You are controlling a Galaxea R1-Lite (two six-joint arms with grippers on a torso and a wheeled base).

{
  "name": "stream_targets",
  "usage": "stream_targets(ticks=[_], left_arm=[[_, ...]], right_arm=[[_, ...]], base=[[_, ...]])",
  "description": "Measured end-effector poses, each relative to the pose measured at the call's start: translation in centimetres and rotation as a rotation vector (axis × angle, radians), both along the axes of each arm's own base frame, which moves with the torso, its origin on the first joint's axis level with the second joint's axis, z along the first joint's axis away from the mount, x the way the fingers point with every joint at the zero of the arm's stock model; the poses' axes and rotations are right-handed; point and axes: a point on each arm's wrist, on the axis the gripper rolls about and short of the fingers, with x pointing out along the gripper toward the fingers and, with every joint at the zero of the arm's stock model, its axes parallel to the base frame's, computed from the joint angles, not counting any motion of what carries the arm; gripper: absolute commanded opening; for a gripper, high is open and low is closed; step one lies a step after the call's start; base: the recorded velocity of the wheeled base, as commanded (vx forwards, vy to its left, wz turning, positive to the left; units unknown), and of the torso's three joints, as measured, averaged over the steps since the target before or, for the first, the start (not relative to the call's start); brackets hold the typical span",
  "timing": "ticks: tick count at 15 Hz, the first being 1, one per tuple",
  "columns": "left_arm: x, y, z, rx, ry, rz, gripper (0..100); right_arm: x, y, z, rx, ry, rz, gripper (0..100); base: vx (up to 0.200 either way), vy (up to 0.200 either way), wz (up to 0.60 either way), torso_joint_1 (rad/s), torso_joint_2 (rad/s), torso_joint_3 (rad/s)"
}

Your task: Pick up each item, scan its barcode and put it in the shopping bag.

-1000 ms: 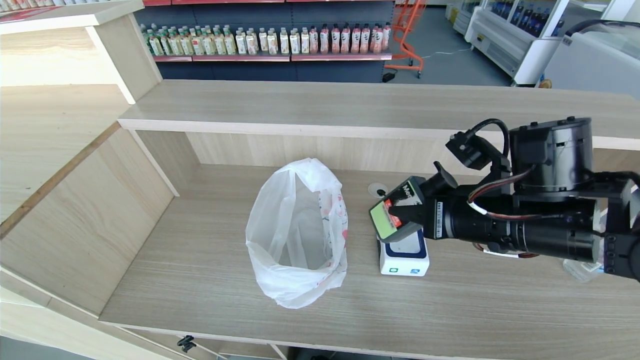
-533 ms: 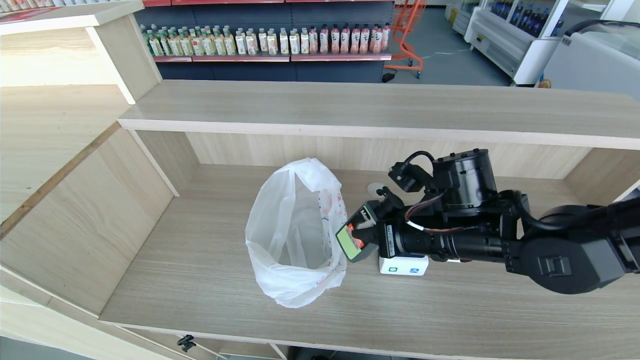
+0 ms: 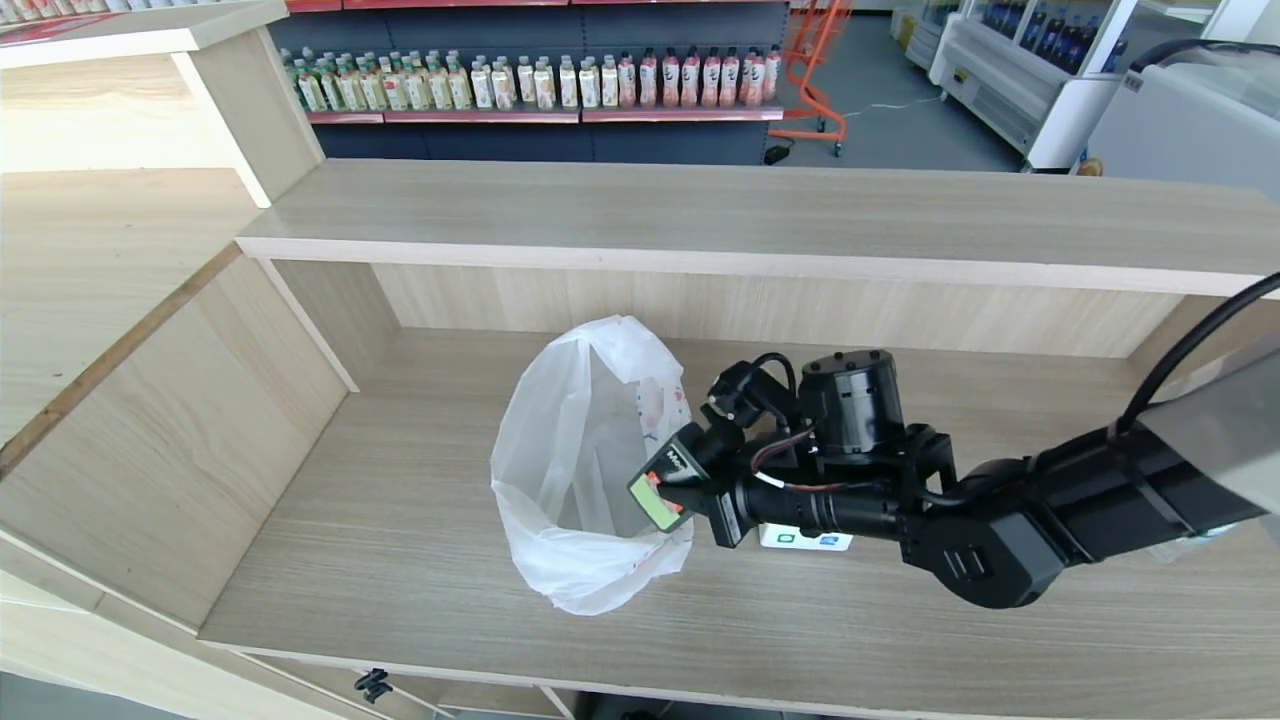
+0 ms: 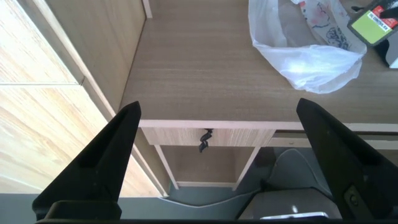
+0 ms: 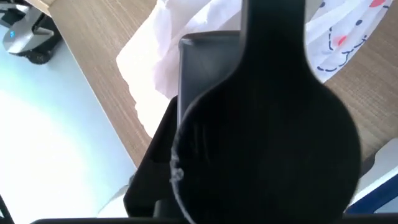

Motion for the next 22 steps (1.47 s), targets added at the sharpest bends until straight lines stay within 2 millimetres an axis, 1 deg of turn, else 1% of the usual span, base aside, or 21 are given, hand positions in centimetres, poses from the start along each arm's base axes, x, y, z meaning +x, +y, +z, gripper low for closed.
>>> stream_targets(ticks=[3,8,10,11,14,17,20,22], left_arm=[[0.0,0.0,0.0,0.000,0.000,0.000,100],[0.0,0.0,0.0,0.000,0.000,0.000,100],[0.0,0.0,0.0,0.000,0.000,0.000,100],[0.0,0.0,0.0,0.000,0.000,0.000,100],[0.0,0.0,0.0,0.000,0.000,0.000,100],[0.0,0.0,0.0,0.000,0.000,0.000,100],[0.0,0.0,0.0,0.000,0.000,0.000,100],[0.0,0.0,0.0,0.000,0.000,0.000,100]], right_arm=[[1.0,1.1,-2.0,-0.046,-0.078,0.057,0],[3.2,3.2,-3.3,-0.058,-0.169,0.090,0],[3.6,3.8,-4.1,-0.082,-0.207,0.111,0],[3.8,3.9,-4.6,-0.096,-0.217,0.119,100],[3.9,4.0,-5.2,-0.112,-0.221,0.132,100],[4.3,3.6,-4.2,-0.019,-0.150,0.128,100],[4.3,2.2,-1.5,0.165,0.029,0.032,100],[4.0,0.6,0.4,0.232,0.077,-0.017,100]], base=[[0.000,0.000,0.00,0.000,0.00,0.000],[0.000,0.000,0.00,0.000,0.00,0.000],[0.000,0.000,0.00,0.000,0.00,0.000],[0.000,0.000,0.00,0.000,0.00,0.000],[0.000,0.000,0.00,0.000,0.00,0.000],[0.000,0.000,0.00,0.000,0.00,0.000],[0.000,0.000,0.00,0.000,0.00,0.000],[0.000,0.000,0.00,0.000,0.00,0.000]])
